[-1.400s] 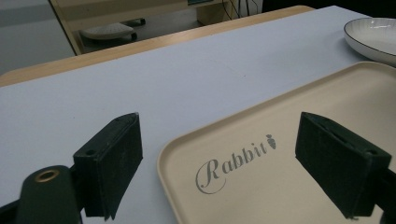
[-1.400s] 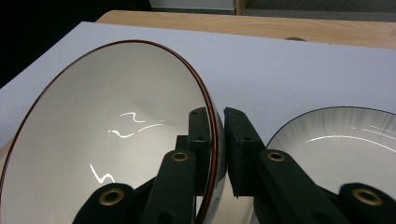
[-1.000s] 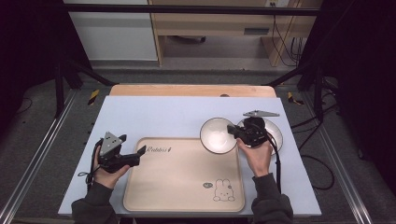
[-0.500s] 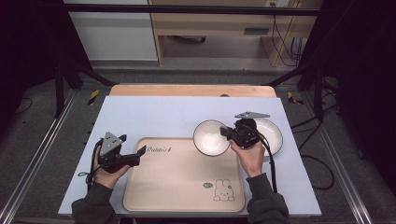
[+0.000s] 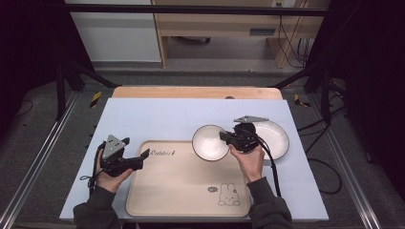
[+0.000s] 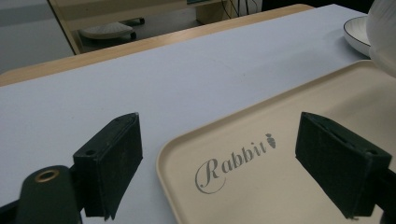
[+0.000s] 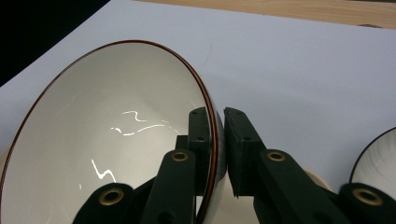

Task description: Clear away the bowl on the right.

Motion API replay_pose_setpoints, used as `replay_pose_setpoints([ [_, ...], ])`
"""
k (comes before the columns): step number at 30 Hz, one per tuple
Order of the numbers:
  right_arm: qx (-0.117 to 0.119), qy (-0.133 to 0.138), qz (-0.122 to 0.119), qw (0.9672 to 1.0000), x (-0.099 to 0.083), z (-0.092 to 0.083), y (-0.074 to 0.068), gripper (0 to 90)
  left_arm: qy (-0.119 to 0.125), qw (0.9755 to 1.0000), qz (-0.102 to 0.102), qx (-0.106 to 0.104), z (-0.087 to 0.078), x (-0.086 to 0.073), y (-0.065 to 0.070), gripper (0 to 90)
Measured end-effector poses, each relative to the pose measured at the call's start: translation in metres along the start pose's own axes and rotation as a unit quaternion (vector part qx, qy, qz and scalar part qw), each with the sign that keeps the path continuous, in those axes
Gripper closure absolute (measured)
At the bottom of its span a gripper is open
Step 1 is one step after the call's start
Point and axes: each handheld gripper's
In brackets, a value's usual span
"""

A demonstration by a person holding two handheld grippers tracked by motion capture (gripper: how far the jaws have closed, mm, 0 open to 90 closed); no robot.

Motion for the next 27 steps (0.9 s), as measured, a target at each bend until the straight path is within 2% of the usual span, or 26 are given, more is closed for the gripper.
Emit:
replay_pose_setpoints([
  [12, 0.003, -0.012, -0.005, 0.9999, -0.009, 0.020, -0.008, 81.2, 0.001, 1.0000, 0.001, -0.001, 0.001, 0.000, 0.001, 14.3],
  [27, 0.004, -0.045, -0.011, 0.9989, -0.022, 0.047, -0.014, 81.2, 0.000, 1.0000, 0.001, -0.001, 0.001, -0.001, 0.000, 14.3],
])
Point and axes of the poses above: each handheld gripper's, and its own axes: z roughly forward along the jaws, x roughly out of its top, y roughly to its right, and after that the axes turned 15 degrees about z, right-handed
